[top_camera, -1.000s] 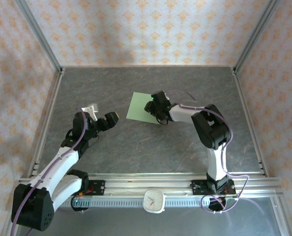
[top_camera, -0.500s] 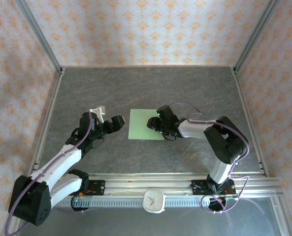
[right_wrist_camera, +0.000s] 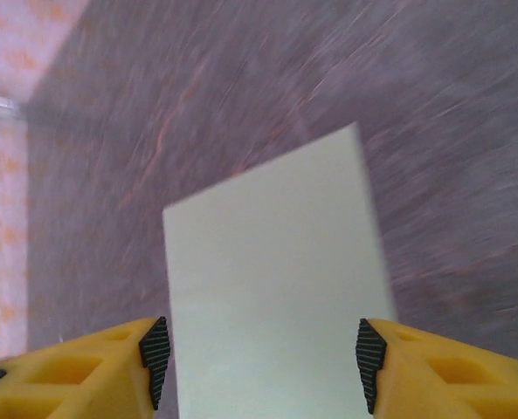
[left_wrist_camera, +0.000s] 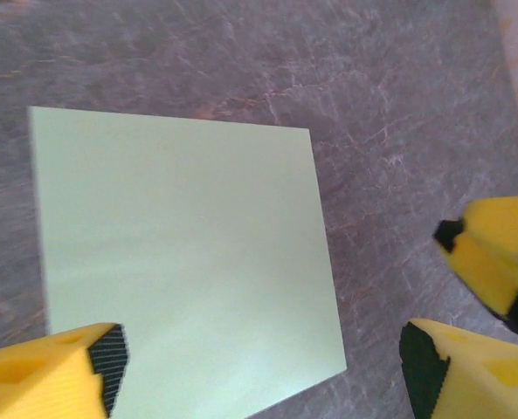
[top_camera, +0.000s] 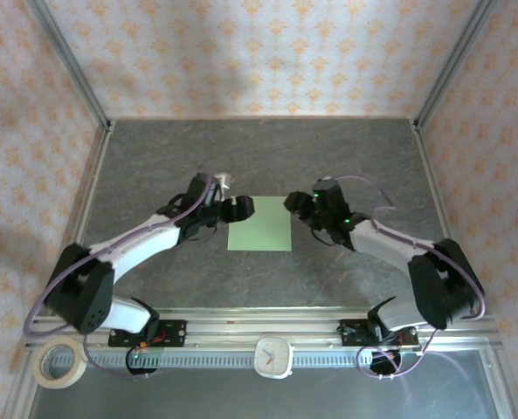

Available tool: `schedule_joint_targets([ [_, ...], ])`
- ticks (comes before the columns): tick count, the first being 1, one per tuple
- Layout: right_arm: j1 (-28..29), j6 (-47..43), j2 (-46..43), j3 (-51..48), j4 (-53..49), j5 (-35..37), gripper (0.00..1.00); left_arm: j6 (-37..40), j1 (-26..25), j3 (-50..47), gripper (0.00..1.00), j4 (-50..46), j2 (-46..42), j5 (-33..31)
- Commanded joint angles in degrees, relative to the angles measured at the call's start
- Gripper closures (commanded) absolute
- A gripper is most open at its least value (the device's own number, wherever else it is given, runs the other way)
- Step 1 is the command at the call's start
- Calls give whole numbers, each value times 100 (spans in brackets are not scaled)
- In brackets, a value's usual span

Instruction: Fold a paper plane with a square sheet of paper (pick it up from the middle)

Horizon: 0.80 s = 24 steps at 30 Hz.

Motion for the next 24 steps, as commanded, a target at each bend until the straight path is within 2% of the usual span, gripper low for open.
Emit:
schedule_joint_targets([
  [1, -373, -2, -316, -240, -172, 4, 37, 135, -350, 783, 17, -899, 612, -635],
  [4, -636, -286, -375, -180, -548, -16, 35, 117, -589, 1476, 16, -1564, 1259, -1006],
  [10, -806, -627, -306, 4, -1053, -62, 30, 0, -966, 2502, 11, -2815, 2229, -1674],
  [16, -846, -772, -301, 99, -1165, 12, 23, -306, -1145, 3181, 9, -3230, 2909, -1883],
  [24, -914, -1102, -378, 306, -1599, 302, 21, -621, -1274, 3536, 7, -3496, 3326, -2136],
])
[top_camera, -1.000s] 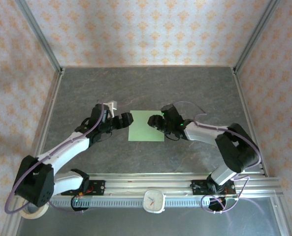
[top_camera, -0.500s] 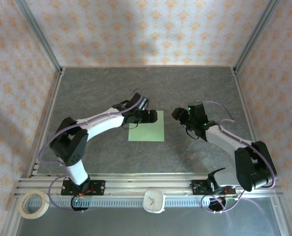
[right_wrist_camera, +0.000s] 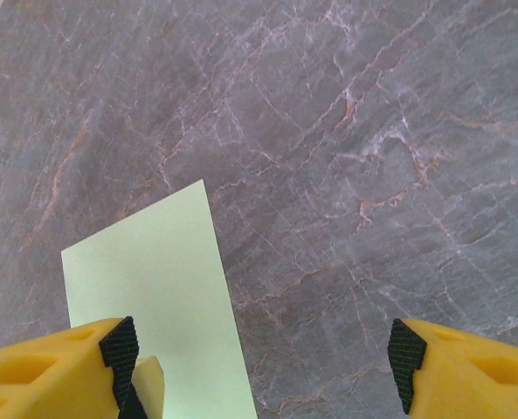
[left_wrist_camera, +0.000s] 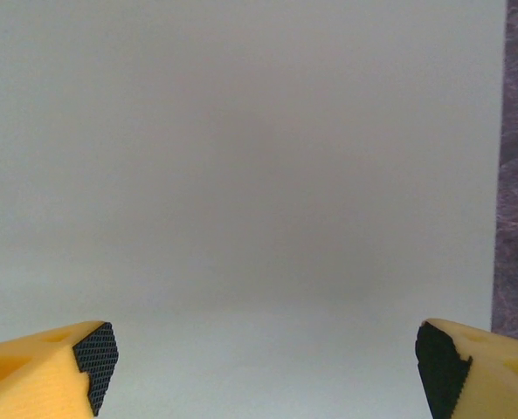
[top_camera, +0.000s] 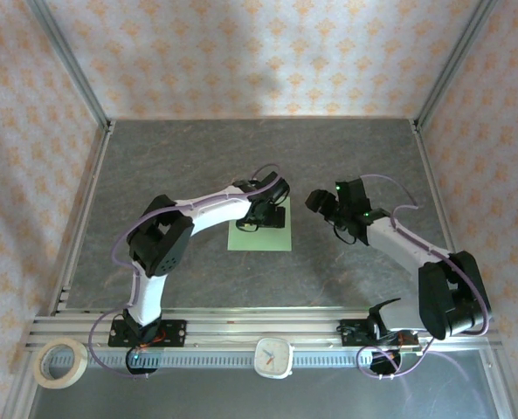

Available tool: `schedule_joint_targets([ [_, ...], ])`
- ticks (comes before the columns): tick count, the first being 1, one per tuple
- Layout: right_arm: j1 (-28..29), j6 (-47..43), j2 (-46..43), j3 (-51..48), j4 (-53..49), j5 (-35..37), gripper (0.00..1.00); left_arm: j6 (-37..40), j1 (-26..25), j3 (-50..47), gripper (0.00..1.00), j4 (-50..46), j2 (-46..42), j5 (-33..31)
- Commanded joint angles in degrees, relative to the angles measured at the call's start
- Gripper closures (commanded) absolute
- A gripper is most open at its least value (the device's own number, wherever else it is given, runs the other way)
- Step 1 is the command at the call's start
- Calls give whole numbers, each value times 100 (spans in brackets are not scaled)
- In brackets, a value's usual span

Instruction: Fold a paper plane with a square sheet of paper (pick it up from the middle)

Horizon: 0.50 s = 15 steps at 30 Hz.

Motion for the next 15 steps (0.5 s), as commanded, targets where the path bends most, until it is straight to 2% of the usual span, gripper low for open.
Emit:
schedule_joint_targets([
  [1, -55, -246, -130, 98, -343, 280, 21, -206, -66, 234, 7, -435, 144, -322],
  [15, -175, -447, -465, -131, -501, 479, 17, -285, -209, 493, 6, -689, 588, -344],
])
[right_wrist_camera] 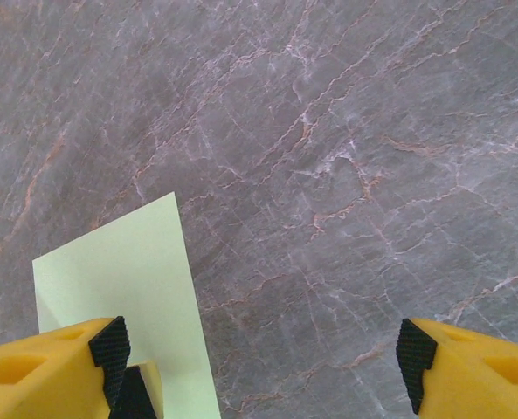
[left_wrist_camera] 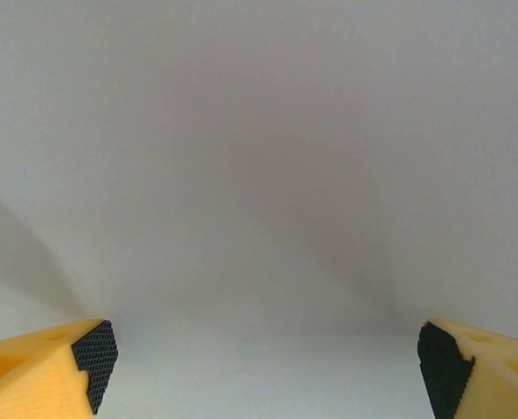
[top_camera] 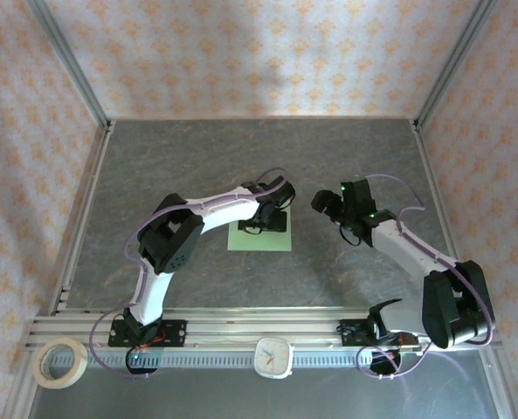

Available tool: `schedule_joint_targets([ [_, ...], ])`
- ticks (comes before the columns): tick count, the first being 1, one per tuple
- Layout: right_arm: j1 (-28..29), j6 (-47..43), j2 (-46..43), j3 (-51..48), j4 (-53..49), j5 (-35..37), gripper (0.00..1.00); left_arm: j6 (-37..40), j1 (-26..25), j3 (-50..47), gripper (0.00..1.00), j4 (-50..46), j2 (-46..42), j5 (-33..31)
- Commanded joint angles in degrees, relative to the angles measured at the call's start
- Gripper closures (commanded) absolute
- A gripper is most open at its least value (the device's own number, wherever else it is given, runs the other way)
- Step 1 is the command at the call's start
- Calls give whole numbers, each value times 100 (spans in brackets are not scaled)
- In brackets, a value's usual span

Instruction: Fold a paper plane with a square sheet of paper (pick it up from the middle)

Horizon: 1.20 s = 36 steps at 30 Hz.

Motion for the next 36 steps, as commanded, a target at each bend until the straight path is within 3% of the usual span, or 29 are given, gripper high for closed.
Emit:
schedule_joint_targets([
  [1, -42, -159, -146, -78, -174, 218, 17, -141, -60, 156, 6, -297, 178, -205],
  [22, -75, -238, -504, -321, -369, 477, 16, -238, -149, 751, 4, -869, 275, -399],
  [36, -85, -263, -507, -403, -413, 351, 16, -179, -60, 486, 2, -489, 615, -137],
])
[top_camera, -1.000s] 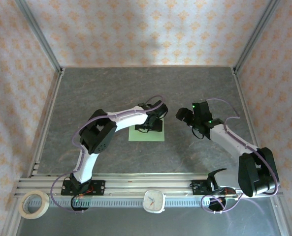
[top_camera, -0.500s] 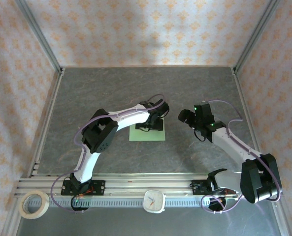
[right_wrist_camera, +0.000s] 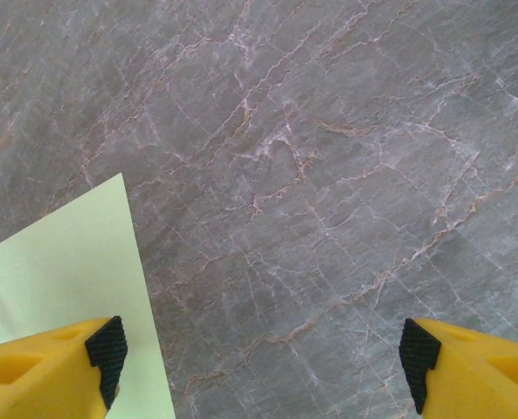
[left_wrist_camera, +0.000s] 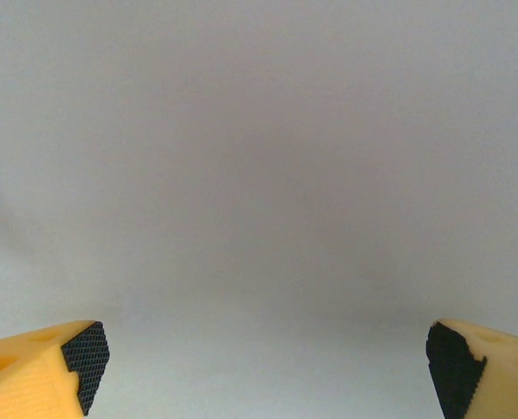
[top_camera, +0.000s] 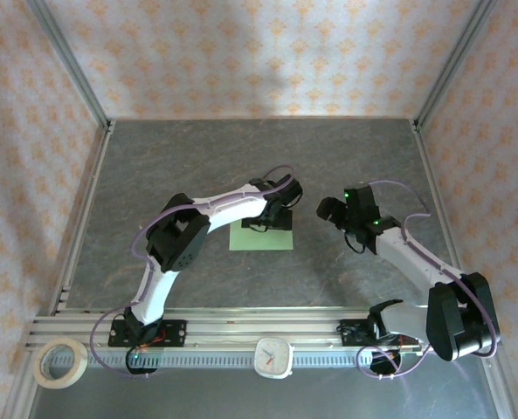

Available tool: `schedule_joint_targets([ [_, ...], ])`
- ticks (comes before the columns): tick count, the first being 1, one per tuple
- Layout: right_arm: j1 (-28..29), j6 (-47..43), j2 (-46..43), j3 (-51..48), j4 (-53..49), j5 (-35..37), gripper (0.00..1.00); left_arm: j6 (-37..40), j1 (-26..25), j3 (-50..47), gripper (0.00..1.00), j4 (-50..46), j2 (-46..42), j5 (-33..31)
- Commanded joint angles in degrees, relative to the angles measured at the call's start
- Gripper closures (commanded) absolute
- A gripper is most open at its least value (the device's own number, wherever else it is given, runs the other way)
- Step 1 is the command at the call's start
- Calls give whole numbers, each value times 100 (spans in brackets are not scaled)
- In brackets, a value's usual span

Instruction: Fold a paper plane with a square sheet of paper (pick it up from the middle)

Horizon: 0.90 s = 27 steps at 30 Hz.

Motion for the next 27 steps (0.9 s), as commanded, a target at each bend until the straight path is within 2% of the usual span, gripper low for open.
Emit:
schedule_joint_targets([
  [1, -34, -96, -99, -100, -107, 59, 16, -36, 32, -204, 2, 21, 279, 15],
  [16, -42, -98, -103, -86, -93, 27, 16, -10, 27, -611, 5, 262, 312, 128],
  [27, -34, -79, -99, -51, -103, 41, 16, 34, 29, -681, 11, 351, 334, 221],
])
